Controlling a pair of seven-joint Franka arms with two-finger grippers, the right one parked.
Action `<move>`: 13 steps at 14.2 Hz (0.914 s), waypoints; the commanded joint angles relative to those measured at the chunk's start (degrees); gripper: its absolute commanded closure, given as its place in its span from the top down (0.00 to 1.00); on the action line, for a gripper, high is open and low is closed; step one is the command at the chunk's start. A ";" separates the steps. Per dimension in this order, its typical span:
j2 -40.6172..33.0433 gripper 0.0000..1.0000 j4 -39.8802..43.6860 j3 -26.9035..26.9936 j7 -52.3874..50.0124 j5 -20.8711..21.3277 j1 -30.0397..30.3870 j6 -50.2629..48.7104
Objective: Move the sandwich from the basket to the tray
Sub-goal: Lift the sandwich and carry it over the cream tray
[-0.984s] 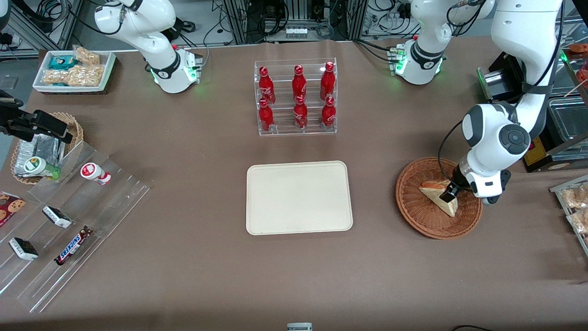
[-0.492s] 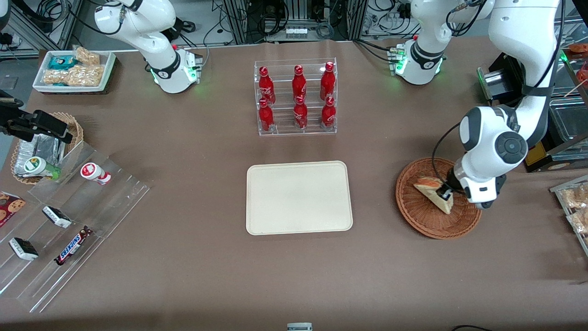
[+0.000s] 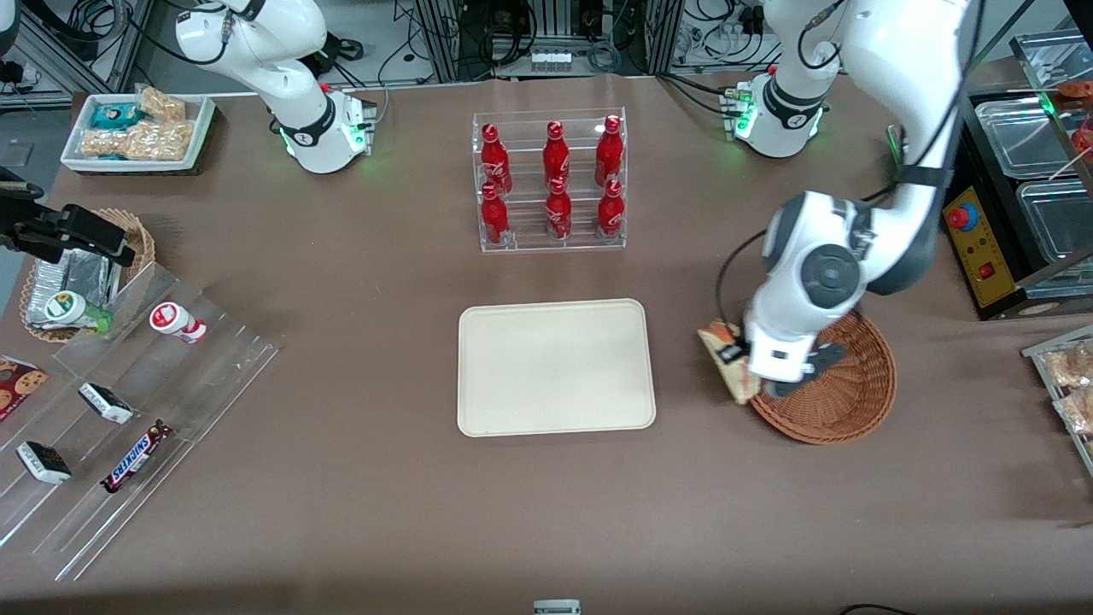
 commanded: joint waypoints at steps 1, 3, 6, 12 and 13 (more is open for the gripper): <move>5.62 0.09 8.14 0.43 5.23 -0.17 -5.48 -1.54; 9.84 0.10 12.80 0.34 5.24 -0.18 -9.61 -1.46; 16.69 0.10 21.24 0.34 4.71 -0.26 -14.63 -1.81; 25.14 0.10 30.30 0.43 0.33 0.00 -20.87 -1.28; 26.02 0.12 31.10 0.43 -0.55 0.00 -21.14 -1.28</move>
